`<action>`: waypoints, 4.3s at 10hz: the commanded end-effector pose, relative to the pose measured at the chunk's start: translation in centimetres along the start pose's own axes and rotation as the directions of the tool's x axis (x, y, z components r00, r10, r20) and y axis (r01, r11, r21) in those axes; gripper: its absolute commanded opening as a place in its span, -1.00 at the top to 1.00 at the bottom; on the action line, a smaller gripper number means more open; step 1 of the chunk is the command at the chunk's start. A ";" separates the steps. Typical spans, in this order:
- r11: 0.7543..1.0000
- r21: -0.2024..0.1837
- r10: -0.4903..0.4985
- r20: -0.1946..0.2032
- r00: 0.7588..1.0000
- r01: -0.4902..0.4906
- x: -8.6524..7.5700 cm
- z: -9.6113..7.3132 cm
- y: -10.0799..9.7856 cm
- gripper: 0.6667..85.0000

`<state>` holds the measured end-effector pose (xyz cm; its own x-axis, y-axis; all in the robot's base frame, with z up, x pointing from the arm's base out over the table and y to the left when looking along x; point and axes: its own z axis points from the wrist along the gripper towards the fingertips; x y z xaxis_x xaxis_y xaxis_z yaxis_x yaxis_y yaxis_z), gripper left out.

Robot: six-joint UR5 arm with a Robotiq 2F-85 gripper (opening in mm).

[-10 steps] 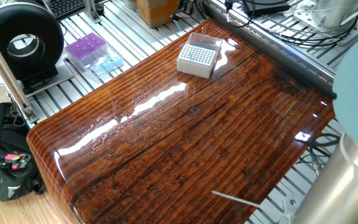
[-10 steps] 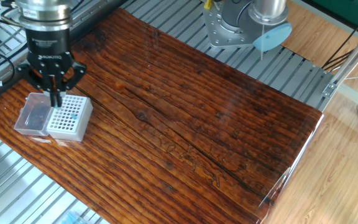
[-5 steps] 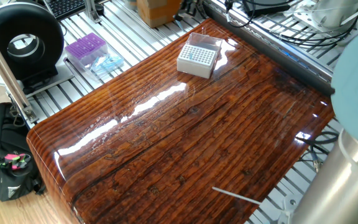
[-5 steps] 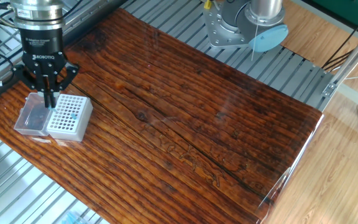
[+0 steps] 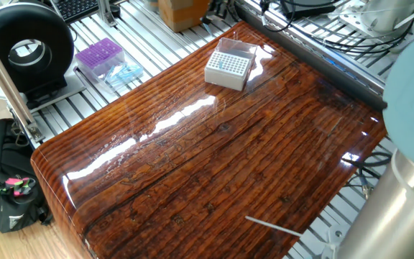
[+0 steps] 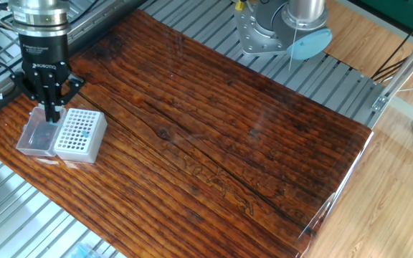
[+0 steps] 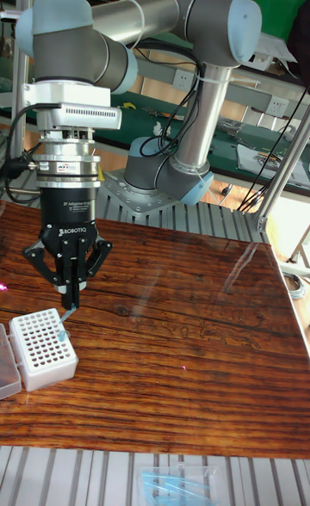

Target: Insert a medium pipette tip into the holder for medium pipette tips

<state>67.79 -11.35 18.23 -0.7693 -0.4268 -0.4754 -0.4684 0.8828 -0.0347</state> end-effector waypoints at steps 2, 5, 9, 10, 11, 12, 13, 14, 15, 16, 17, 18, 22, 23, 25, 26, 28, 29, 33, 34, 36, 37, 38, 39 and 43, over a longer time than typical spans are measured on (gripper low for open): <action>0.966 0.031 0.259 -0.050 0.965 -0.258 1.9 -0.5 -0.6 0.99; 0.962 0.024 0.273 0.015 0.962 -0.273 0.7 -0.6 -0.7 0.99; 0.958 0.075 0.275 0.037 0.961 -0.277 1.2 0.0 -2.4 0.99; 0.955 0.083 0.281 0.045 0.959 -0.284 1.1 0.4 -2.8 0.99; 0.954 0.094 0.281 0.046 0.959 -0.284 1.4 1.0 -3.2 0.99; 0.956 0.105 0.271 0.042 0.962 -0.274 1.9 1.5 -3.6 0.99; 0.955 0.121 0.268 0.034 0.963 -0.270 2.4 1.7 -3.8 0.98; 0.953 0.121 0.274 0.036 0.961 -0.276 2.7 2.0 -3.7 0.98; 0.955 0.113 0.271 0.052 0.961 -0.275 2.6 2.4 -3.5 0.98; 0.956 0.110 0.265 0.061 0.962 -0.271 2.4 2.6 -3.6 0.95; 0.957 0.103 0.265 0.074 0.961 -0.271 2.0 2.6 -3.5 0.95; 0.957 0.096 0.266 0.090 0.960 -0.274 1.5 2.6 -3.4 0.94; 0.957 0.108 0.258 0.122 0.958 -0.271 1.3 4.2 -3.8 0.90; 0.957 0.111 0.255 0.121 0.959 -0.268 1.5 4.2 -3.8 0.90; 0.957 0.110 0.254 0.121 0.960 -0.267 1.5 4.1 -3.7 0.90; 0.957 0.112 0.253 0.124 0.960 -0.267 1.4 4.3 -3.6 0.90; 0.956 0.109 0.257 0.127 0.958 -0.271 1.3 4.6 -3.4 0.89; 0.956 0.108 0.259 0.119 0.959 -0.272 1.5 4.7 -3.3 0.89; 0.957 0.112 0.258 0.104 0.960 -0.269 2.6 5.3 -3.3 0.89; 0.957 0.113 0.256 0.103 0.961 -0.267 2.7 5.3 -3.3 0.89; 0.958 0.113 0.253 0.102 0.962 -0.264 2.9 5.4 -3.3 0.89; 0.958 0.114 0.253 0.103 0.962 -0.264 3.0 5.4 -3.3 0.89; 0.958 0.114 0.255 0.098 0.962 -0.265 3.3 5.4 -3.2 0.89; 0.957 0.113 0.256 0.102 0.961 -0.267 3.4 5.5 -3.2 0.89; 0.959 0.113 0.249 0.104 0.963 -0.261 3.8 6.0 -3.1 0.89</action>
<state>68.94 -14.39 11.36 -0.8149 -0.1793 -0.5512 -0.2050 0.9786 -0.0152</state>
